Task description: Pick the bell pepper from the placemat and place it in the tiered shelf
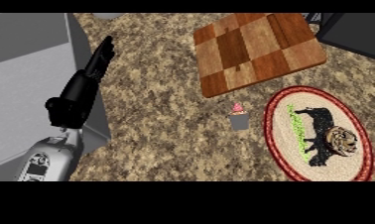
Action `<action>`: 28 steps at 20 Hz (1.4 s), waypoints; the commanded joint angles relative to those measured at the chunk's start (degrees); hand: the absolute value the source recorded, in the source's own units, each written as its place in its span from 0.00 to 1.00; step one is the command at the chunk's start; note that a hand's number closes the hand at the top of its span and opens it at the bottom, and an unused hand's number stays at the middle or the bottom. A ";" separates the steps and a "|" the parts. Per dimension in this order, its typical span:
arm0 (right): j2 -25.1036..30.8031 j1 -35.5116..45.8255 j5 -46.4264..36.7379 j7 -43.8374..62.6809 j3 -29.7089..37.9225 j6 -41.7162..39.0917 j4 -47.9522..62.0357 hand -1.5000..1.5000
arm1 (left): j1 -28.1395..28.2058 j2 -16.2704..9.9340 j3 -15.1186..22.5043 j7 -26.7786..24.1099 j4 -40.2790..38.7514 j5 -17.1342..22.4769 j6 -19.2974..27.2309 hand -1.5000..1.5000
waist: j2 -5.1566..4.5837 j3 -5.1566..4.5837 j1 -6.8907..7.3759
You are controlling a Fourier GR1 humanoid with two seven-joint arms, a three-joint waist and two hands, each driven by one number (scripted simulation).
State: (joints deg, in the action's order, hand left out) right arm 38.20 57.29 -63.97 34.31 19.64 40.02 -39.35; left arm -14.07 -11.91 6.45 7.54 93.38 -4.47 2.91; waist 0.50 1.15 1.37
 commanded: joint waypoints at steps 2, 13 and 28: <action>0.10 -0.38 1.44 0.18 1.94 2.64 1.79 0.00 | 4.27 3.68 0.99 -2.36 -6.51 0.04 1.22 0.50 | -1.03 -1.15 -0.76; -0.80 2.87 13.34 -7.35 5.30 -1.54 -2.47 0.00 | 4.69 3.93 -0.45 -2.12 -6.48 0.51 0.17 0.50 | -0.79 -1.14 -1.14; 6.52 1.82 19.10 1.51 14.30 1.55 -16.30 0.00 | 7.84 4.07 -1.78 -3.42 -5.02 -0.45 -0.11 0.50 | 0.09 -1.30 -3.49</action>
State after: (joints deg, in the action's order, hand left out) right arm 42.13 60.51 -44.76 31.12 31.95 42.50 -52.27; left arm -12.32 -11.06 3.59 6.94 93.74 -5.46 1.87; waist 1.36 1.14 -0.93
